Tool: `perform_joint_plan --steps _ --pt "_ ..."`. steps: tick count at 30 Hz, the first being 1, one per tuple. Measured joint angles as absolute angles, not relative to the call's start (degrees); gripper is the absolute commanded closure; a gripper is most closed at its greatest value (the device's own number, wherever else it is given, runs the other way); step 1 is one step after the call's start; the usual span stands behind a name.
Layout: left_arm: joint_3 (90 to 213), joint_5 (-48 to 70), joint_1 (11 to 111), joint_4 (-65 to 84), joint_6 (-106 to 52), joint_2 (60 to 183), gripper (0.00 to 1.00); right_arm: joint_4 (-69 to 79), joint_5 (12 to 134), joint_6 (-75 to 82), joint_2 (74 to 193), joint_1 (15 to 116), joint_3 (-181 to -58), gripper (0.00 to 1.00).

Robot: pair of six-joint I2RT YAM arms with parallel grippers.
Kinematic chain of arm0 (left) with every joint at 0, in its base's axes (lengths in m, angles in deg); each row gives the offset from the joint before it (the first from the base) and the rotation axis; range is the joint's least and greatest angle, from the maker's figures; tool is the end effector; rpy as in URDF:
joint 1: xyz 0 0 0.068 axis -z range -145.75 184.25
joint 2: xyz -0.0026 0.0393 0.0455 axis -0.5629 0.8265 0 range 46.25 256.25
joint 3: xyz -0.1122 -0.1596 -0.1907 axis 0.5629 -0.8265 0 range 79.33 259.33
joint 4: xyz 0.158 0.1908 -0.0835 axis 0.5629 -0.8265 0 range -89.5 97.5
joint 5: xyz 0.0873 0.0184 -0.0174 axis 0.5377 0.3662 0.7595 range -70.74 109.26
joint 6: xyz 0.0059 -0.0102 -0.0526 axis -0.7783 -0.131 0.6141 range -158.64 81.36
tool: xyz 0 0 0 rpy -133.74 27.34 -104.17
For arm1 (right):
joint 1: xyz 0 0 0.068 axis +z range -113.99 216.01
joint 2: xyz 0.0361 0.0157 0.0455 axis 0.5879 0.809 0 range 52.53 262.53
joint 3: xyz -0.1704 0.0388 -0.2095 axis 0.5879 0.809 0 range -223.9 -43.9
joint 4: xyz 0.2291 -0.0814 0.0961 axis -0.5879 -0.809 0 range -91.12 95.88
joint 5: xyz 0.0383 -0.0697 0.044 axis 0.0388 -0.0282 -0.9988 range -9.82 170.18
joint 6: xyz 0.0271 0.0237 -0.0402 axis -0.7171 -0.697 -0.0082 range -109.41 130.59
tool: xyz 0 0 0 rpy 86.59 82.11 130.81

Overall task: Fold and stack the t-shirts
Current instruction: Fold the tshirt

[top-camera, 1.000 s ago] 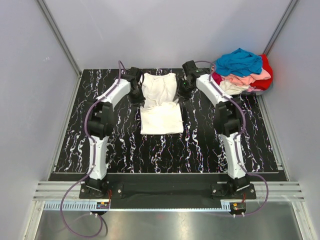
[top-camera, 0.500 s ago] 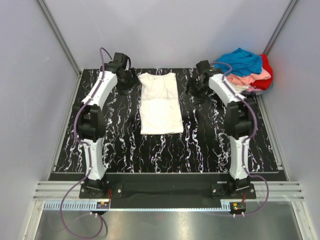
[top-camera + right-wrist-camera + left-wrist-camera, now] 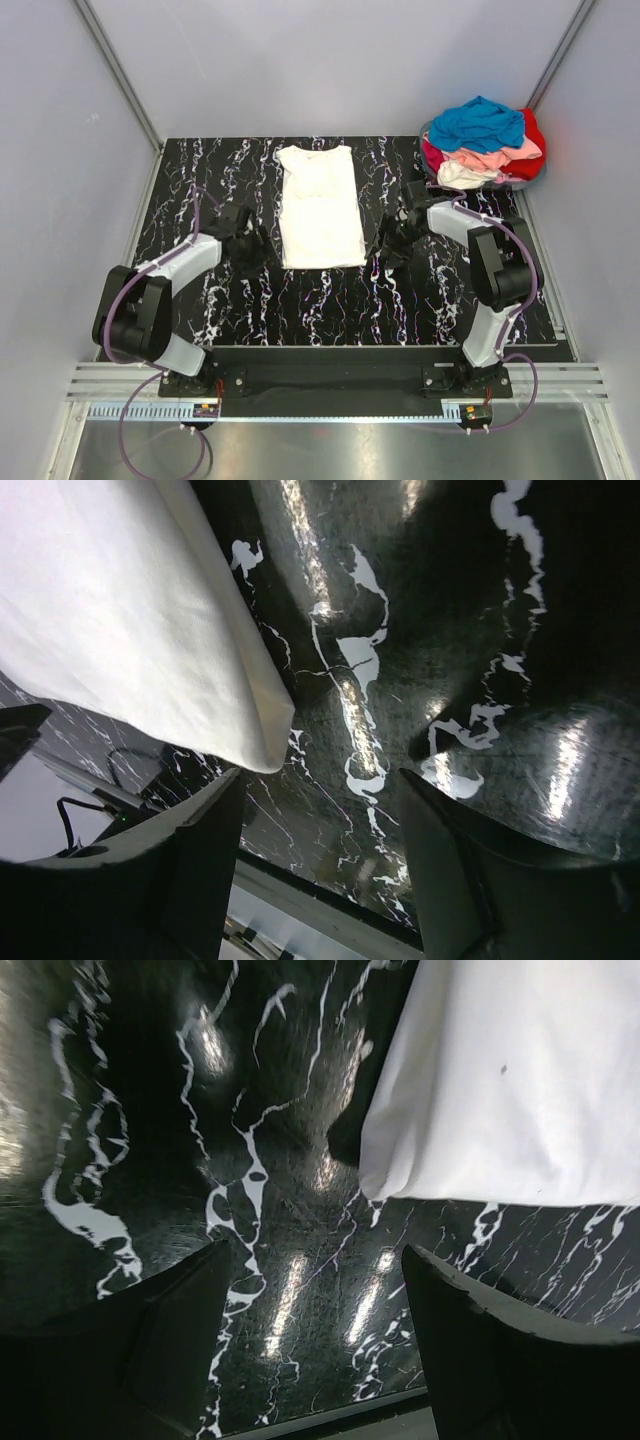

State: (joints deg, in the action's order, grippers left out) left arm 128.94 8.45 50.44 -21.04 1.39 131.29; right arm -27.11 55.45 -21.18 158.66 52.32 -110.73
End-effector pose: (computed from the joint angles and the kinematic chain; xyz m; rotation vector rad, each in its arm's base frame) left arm 0.2664 -0.0842 0.1854 -0.5148 2.7323 -0.5346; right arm 0.3348 0.1137 0.1571 0.2954 2.9241 0.7746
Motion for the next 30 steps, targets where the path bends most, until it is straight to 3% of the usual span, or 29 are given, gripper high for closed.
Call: perform_joint_plan --steps 7,16,19,24,26,30 --pt "122.3 5.9 53.1 -10.7 5.1 132.1 0.28 -22.0 52.2 -21.3 160.9 54.2 -109.6 0.36" --pt "122.8 5.9 55.4 -2.9 7.4 135.7 0.38 -19.1 50.4 -21.5 162.6 54.4 -109.7 0.58" --pt "123.1 6.2 55.9 -1.6 7.9 136.6 0.43 -18.7 49.6 -21.7 163.4 54.4 -109.9 0.61" --pt "123.2 7.4 56.1 -0.8 8.7 137.3 0.54 -18.2 49.0 -21.8 164.0 54.4 -110.0 0.67" --pt "123.2 8.3 56.3 -0.5 9.2 137.5 0.67 -18.0 49.1 -21.8 164.1 54.4 -110.0 0.73" --pt "123.9 11.6 57.3 -0.6 9.4 138.6 0.83 -17.9 49.2 -21.8 164.4 54.4 -110.0 0.81"
